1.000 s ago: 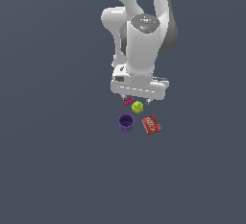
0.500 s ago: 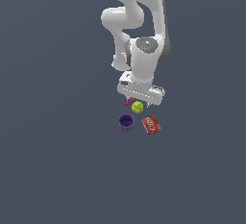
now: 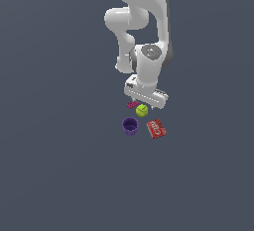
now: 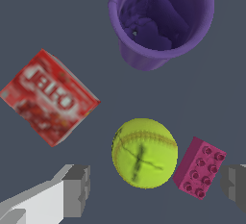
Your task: Pick up a designated object from a clutter of objects.
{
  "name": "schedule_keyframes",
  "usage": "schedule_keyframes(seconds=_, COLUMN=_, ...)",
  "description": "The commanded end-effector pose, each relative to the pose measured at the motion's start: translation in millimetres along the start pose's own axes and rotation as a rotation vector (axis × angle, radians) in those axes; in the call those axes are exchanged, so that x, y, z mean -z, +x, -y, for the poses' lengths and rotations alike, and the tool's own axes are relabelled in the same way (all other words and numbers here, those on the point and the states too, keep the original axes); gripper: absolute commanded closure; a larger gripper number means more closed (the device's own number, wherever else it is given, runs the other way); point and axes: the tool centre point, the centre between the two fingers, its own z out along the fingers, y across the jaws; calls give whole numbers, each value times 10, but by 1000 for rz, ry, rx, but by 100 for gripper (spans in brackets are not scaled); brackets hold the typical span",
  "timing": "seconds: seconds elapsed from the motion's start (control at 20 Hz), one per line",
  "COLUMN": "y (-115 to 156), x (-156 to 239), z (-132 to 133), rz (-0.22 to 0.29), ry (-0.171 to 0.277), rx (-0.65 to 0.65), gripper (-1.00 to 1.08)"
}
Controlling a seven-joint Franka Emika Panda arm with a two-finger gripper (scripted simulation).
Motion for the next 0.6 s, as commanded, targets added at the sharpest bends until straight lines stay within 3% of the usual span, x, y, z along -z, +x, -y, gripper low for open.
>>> schedule_keyframes(seconds=0.0, y=-40, x=-38, z=-13, rz=0, ry=0, rx=-13, gripper=-92)
schedule_keyframes(seconds=0.55, y=-54, x=-168, z=-18, rz=1, ry=0, rx=-15, gripper=-92)
